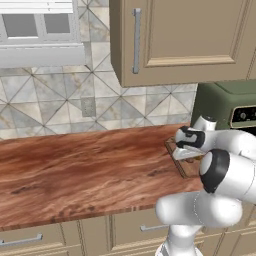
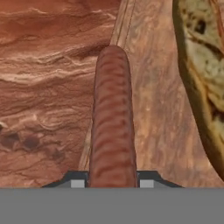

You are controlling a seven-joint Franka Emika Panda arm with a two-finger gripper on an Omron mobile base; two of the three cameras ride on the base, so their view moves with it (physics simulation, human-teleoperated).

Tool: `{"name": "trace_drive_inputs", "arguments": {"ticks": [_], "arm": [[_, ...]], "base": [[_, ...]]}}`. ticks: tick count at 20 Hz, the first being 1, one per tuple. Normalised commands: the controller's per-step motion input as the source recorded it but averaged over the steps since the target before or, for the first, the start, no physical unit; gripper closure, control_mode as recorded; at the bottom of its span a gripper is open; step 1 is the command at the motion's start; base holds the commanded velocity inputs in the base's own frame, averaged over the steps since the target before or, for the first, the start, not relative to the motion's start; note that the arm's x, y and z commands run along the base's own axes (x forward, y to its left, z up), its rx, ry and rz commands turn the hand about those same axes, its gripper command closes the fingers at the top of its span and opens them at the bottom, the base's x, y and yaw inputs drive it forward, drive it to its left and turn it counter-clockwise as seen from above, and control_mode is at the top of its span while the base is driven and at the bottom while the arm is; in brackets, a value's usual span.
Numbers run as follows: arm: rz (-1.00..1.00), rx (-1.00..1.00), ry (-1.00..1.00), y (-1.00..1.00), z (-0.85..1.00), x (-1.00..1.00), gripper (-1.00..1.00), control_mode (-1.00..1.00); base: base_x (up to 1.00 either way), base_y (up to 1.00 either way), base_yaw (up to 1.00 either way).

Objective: Retrieve the sausage and cheese from the fridge and place them on the cutting board on the counter.

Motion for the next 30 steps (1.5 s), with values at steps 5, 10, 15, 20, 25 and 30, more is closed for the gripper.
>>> {"name": "trace_drive_inputs", "arguments": {"ticks": [5, 10, 15, 20, 25, 30], "arm": [[0.00, -0.01, 0.02, -0.08, -0.20, 0.21, 1.00, -1.00], [0.00, -0.01, 0.00, -0.08, -0.36, 0.20, 1.00, -1.00], [0.00, 0.00, 0.00, -0.02, -0.17, 0.29, 1.00, -1.00], [0.00, 0.00, 0.02, 0.00, -0.29, 0.17, 1.00, -1.00], [0.00, 0.00, 0.03, 0.03, -0.35, 0.00, 1.00, -1.00], [0.00, 0.00, 0.05, 0.02, -0.26, -0.13, -1.00, -1.00]], "base": [[0.00, 0.00, 0.00], [0.00, 0.00, 0.00], [0.00, 0.00, 0.00], [0.00, 0.00, 0.00], [0.00, 0.00, 0.00], [0.00, 0.00, 0.00]]}}
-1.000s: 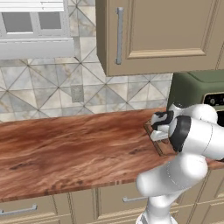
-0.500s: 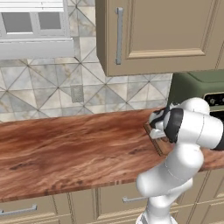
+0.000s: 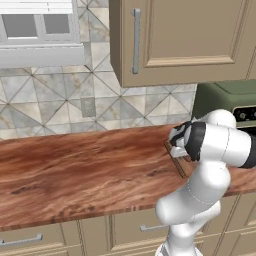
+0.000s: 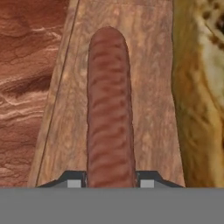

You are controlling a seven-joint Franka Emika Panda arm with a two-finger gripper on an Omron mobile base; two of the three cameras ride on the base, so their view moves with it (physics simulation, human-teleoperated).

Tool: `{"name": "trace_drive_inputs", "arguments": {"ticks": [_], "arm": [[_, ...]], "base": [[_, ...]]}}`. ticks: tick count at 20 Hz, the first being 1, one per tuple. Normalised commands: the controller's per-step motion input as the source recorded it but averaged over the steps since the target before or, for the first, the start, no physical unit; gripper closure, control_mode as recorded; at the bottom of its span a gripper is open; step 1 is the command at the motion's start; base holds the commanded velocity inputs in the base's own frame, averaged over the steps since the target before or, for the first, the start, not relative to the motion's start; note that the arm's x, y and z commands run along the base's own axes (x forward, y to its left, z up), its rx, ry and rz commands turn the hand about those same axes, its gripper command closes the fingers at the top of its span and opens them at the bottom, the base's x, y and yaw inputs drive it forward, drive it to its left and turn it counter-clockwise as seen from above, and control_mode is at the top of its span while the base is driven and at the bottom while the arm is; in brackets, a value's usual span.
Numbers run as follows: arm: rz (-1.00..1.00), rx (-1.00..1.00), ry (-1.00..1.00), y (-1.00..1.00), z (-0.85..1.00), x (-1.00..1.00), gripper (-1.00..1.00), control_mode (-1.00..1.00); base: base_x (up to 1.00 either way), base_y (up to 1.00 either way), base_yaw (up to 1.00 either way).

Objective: Retrieve the sausage and cheese from the fridge and place them on the cutting board on the counter.

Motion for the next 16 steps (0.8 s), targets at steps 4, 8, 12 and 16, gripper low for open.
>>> {"name": "trace_drive_inputs", "arguments": {"ticks": [4, 8, 12, 16], "arm": [[0.00, 0.00, 0.02, 0.00, -0.06, -0.20, -1.00, -1.00], [0.00, 0.00, 0.00, 0.05, 0.17, -0.17, -1.00, -1.00], [0.00, 0.04, 0.00, 0.12, 0.40, -0.32, -1.00, -1.00], [0.00, 0.08, 0.00, 0.13, 0.40, -0.41, -1.00, -1.00]], "base": [[0.00, 0.00, 0.00], [0.00, 0.00, 0.00], [0.00, 0.00, 0.00], [0.00, 0.00, 0.00]]}}
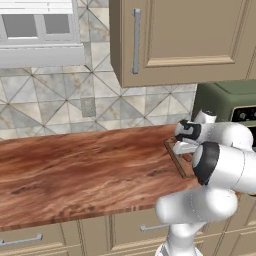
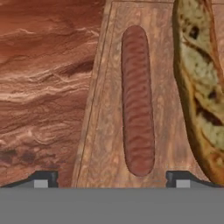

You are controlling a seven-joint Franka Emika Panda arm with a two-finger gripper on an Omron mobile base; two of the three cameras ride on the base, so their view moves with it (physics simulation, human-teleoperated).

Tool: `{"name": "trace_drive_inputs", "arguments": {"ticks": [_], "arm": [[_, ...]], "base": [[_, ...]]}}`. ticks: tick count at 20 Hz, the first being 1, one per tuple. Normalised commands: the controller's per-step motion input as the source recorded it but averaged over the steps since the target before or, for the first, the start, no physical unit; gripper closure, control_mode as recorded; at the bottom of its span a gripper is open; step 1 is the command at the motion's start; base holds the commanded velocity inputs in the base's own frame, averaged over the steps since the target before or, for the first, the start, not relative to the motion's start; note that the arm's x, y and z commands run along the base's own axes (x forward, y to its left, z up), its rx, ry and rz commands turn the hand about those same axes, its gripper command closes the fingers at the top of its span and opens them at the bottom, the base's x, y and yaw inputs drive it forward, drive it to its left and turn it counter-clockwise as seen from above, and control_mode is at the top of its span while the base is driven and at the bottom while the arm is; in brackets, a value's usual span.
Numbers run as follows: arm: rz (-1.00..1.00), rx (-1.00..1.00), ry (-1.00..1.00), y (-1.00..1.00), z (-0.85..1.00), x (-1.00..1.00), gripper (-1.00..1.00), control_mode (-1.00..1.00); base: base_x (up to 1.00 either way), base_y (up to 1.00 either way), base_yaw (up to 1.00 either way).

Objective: Retrieve the sausage and cheese from the fridge and place them on the cutting board on the counter.

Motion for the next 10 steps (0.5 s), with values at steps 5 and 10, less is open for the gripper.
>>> {"name": "trace_drive_inputs", "arguments": {"ticks": [5, 10], "arm": [[0.00, 0.01, 0.00, 0.12, 0.24, -0.56, -1.00, -1.00], [0.00, -0.01, 0.00, 0.16, 0.20, -0.66, -1.00, -1.00]], "base": [[0.00, 0.00, 0.00], [0.00, 0.00, 0.00]]}}
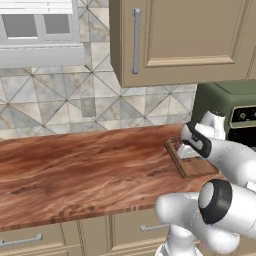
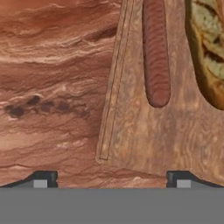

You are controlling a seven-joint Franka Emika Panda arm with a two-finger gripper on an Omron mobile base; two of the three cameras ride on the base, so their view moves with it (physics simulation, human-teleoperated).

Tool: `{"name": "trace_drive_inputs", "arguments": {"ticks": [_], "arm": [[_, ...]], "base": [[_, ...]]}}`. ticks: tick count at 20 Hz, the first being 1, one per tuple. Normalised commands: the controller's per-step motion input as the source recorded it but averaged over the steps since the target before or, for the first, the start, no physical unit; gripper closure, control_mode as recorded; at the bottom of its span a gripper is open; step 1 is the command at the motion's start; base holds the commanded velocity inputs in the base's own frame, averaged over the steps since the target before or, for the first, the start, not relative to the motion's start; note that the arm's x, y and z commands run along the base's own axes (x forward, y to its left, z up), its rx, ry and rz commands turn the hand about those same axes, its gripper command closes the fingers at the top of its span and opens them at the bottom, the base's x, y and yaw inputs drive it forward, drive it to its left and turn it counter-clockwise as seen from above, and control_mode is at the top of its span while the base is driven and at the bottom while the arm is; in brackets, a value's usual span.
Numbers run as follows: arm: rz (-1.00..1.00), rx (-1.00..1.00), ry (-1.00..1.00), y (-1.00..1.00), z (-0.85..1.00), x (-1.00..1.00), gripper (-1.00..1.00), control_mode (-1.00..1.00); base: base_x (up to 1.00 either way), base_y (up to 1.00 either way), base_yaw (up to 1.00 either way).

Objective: Retrieve the sausage and cheese from the fridge and place them on the cutting board on the counter.

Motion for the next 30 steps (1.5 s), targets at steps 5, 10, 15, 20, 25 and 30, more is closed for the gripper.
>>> {"name": "trace_drive_inputs", "arguments": {"ticks": [5, 10, 15, 20, 25, 30], "arm": [[0.00, -0.09, 0.00, 0.14, 0.21, -0.71, -1.00, -1.00], [-0.04, -0.05, -0.03, 0.19, 0.22, -0.66, -1.00, -1.00], [-0.05, 0.00, -0.04, 0.19, 0.19, -0.62, -1.00, -1.00], [-0.04, 0.00, -0.20, 0.14, 0.10, -0.56, -1.00, -1.00], [0.00, 0.00, -0.01, -0.01, 0.00, -0.02, -1.00, -1.00], [0.00, 0.00, 0.00, 0.00, 0.00, 0.00, -1.00, -1.00]], "base": [[0.00, 0.00, 0.00], [0.00, 0.00, 0.00], [0.00, 0.00, 0.00], [0.00, 0.00, 0.00], [0.00, 0.00, 0.00], [0.00, 0.00, 0.00]]}}
